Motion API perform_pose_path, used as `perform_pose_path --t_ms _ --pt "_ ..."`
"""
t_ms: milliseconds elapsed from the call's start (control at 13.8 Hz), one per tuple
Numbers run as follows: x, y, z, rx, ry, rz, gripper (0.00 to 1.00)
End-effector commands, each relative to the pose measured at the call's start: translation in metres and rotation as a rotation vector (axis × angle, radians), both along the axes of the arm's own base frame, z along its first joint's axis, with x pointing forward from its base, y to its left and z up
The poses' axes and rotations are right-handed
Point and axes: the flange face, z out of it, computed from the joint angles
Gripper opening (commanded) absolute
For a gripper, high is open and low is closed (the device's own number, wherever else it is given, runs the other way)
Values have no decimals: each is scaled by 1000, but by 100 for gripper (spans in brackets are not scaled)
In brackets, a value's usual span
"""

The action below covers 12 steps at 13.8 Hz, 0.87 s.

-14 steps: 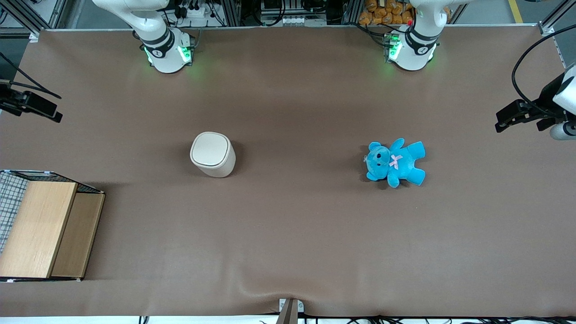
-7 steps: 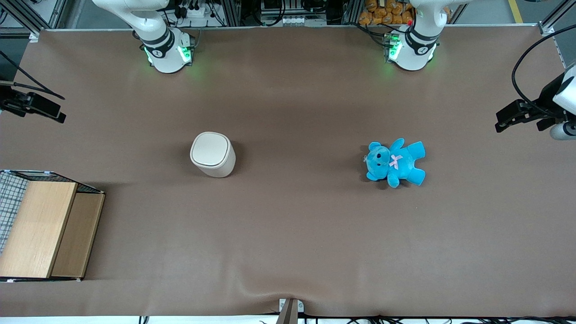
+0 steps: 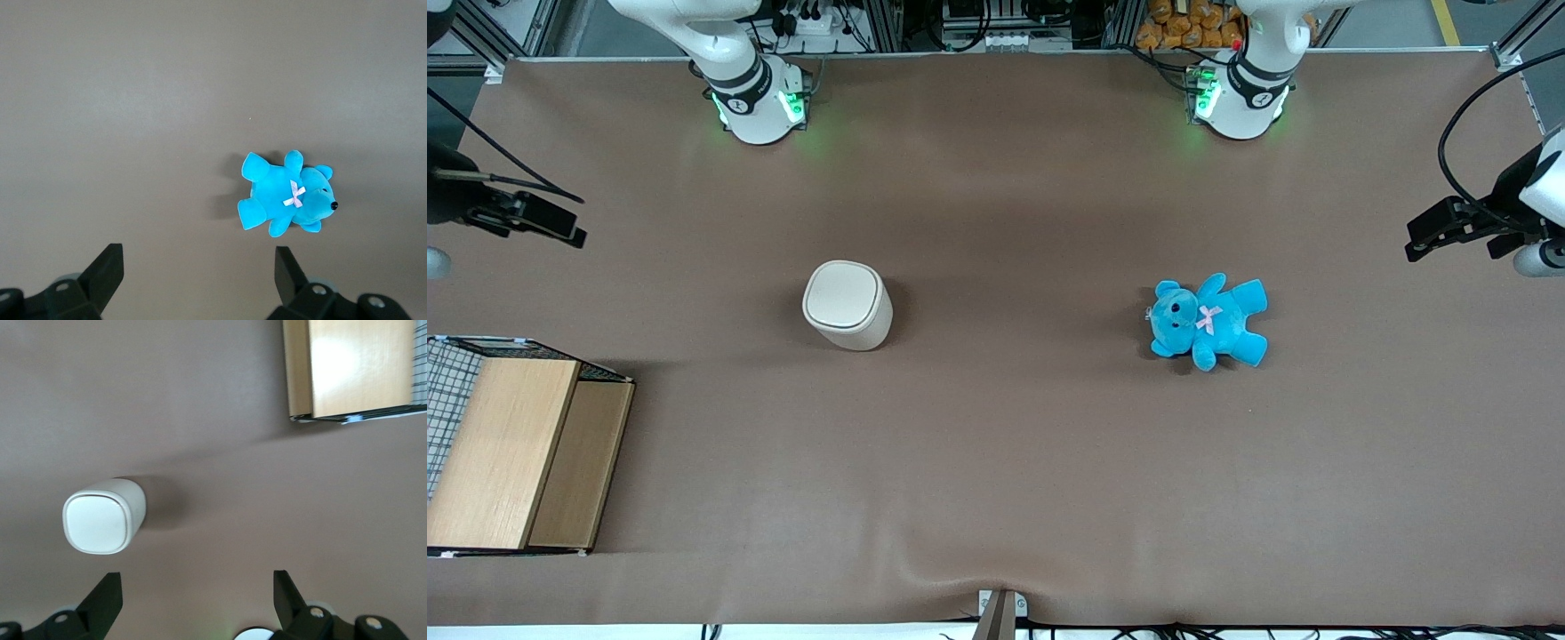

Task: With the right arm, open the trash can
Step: 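Lower the right gripper toward the white trash can's lid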

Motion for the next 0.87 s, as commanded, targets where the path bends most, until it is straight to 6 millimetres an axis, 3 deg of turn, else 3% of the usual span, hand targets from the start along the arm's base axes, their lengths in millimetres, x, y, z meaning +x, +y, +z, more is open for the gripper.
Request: perform_pose_path --t_ms 0,72,217,361,795 --pt "7 13 -11 23 4 -9 88" --pt "10 19 -16 22 8 -8 79" --pt "12 36 -28 13 8 -56 73" --pt "12 49 -42 9 14 -58 58" --pt "10 87 -82 -6 30 -97 35"
